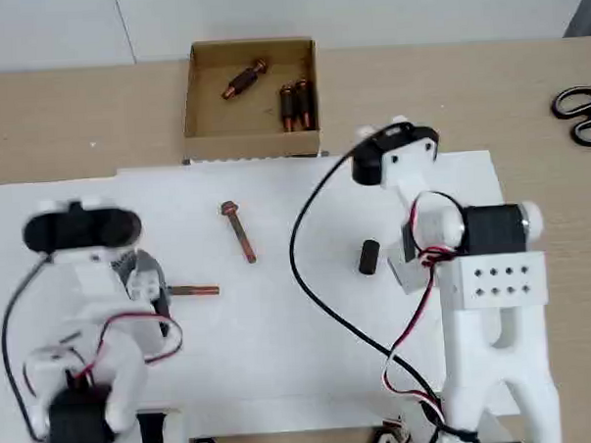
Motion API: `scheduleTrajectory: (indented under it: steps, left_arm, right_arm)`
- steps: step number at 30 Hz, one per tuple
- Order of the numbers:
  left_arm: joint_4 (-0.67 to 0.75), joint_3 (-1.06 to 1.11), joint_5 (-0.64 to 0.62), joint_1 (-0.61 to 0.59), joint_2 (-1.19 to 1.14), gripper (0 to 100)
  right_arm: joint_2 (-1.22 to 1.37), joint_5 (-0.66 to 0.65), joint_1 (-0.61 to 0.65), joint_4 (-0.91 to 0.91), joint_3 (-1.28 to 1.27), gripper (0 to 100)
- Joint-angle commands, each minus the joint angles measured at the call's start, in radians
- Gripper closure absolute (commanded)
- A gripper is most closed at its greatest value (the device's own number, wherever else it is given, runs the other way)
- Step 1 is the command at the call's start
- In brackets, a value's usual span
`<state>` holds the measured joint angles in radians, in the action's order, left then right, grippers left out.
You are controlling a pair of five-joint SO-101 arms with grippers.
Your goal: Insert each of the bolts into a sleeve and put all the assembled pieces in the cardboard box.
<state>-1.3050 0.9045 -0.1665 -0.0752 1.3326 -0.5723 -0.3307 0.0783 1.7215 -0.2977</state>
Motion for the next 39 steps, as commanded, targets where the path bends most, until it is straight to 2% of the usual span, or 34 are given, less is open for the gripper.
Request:
scheduleTrajectory:
  steps: [1,6,10,15,19,24,31,39]
  left_arm:
    - [-0.074,-0.277,-0.08,-0.006,-0.345,99]
    - [-0.19,-0.544,-0.252,0.005,-0.736,99]
    - [-0.261,-0.694,-0.345,0.087,-0.968,99]
    - [-0.27,-0.826,-0.443,0.216,-1.18,99]
    - [-0.262,-0.912,-0.522,0.239,-1.327,99]
    - [-0.262,-0.967,-0.529,0.239,-1.49,98]
    - [-0.258,-1.089,-0.557,0.239,-1.585,81]
    - [-0.256,-1.181,-0.557,0.238,-1.715,81]
  right_arm:
    - [-0.077,0.012,-0.068,0.008,-0.051,99.5]
    - [-0.154,0.012,-0.179,0.008,-0.13,99.5]
    - [-0.217,0.012,-0.263,-0.001,-0.186,99.5]
    - [-0.263,0.006,-0.354,-0.004,-0.189,99.5]
    - [-0.268,0.006,-0.394,-0.004,-0.189,99.5]
    - [-0.268,0.006,-0.45,-0.004,-0.189,99.5]
    - [-0.268,0.006,-0.486,-0.004,-0.189,99.5]
    - [-0.266,0.006,-0.484,-0.004,-0.189,99.5]
